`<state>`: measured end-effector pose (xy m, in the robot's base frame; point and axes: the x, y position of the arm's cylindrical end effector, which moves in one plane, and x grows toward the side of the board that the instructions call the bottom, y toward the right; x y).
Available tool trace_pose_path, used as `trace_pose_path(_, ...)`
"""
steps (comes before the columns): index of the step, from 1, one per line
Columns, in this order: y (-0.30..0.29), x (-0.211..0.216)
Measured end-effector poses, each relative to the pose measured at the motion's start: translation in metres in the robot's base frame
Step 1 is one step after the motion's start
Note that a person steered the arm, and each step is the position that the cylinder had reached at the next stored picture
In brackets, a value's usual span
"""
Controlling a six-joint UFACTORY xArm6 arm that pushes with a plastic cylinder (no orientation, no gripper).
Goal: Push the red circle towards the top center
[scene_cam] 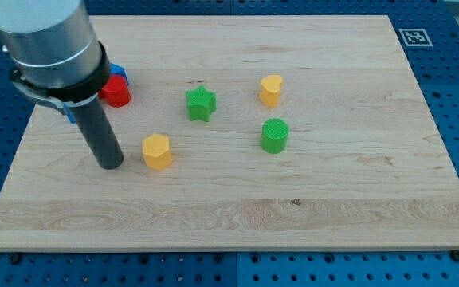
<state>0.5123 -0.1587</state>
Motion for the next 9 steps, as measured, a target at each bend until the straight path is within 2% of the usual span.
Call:
trace_pose_path(3,0.09,-0.001)
trace_pose_path(4,0.069,0.002)
trace_pose_path(6,-0.043,-0.038)
trace_pose_path(9,-0.037,-0.124)
